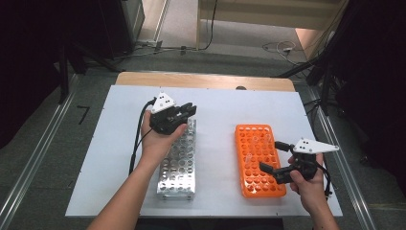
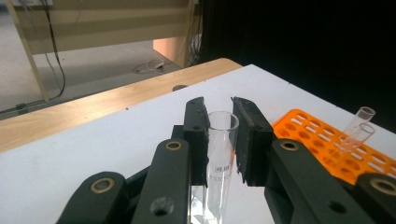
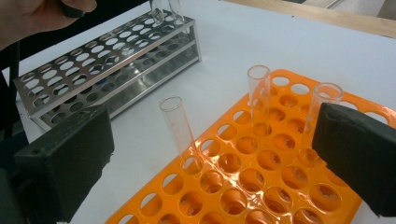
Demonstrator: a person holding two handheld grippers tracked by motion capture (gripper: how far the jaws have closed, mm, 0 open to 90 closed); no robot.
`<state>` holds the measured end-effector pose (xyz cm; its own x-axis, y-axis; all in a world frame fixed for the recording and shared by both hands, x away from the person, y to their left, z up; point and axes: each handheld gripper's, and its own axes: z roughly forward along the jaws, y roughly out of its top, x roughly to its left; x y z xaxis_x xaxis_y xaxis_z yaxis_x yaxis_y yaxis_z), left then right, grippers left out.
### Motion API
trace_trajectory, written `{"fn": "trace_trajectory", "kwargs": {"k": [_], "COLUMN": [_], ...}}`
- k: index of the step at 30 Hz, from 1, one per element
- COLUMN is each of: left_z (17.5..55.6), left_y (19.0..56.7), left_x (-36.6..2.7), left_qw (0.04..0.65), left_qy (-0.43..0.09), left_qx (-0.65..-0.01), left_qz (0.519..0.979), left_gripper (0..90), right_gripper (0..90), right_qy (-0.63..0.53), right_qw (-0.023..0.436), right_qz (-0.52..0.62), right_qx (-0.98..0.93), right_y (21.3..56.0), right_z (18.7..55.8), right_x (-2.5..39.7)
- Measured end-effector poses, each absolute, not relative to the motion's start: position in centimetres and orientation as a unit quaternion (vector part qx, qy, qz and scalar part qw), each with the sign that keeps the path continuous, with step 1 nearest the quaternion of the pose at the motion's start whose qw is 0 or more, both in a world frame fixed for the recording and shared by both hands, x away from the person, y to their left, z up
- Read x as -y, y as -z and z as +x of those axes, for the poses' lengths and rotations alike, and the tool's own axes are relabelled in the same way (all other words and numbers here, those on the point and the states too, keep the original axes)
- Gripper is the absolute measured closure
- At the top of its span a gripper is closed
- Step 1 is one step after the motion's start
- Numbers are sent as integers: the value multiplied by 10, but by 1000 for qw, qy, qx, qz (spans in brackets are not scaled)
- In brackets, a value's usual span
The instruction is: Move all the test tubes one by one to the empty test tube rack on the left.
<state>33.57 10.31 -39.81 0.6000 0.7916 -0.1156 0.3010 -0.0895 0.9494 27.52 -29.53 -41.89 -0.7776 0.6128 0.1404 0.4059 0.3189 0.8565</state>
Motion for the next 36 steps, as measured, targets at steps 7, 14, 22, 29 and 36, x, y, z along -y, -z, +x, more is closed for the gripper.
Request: {"fn": "trace_trajectory", "kwargs": {"k": [7, 14, 22, 29, 36], "left_z": [339, 341, 340, 337, 335], "left_y": [404, 413, 422, 428, 431], "left_x": [-102, -100, -100, -101, -98], "left_qw": [546, 535, 527, 517, 502], "left_qy": [-229, -227, -220, -215, -217], "left_qx": [-393, -399, -403, -408, -407], "left_qz": [704, 709, 715, 721, 731], "left_gripper": [746, 746, 745, 745, 744], "right_gripper": [0, 0, 0, 0, 0], "right_qy": [-492, -492, -490, -491, -490], "right_qw": [105, 104, 105, 105, 105], "right_qz": [319, 321, 321, 321, 321], "right_qx": [-803, -802, -803, -803, -804], "right_y": [420, 420, 421, 421, 421], "right_z": [276, 276, 276, 276, 276], "right_x": [298, 298, 298, 299, 298]}}
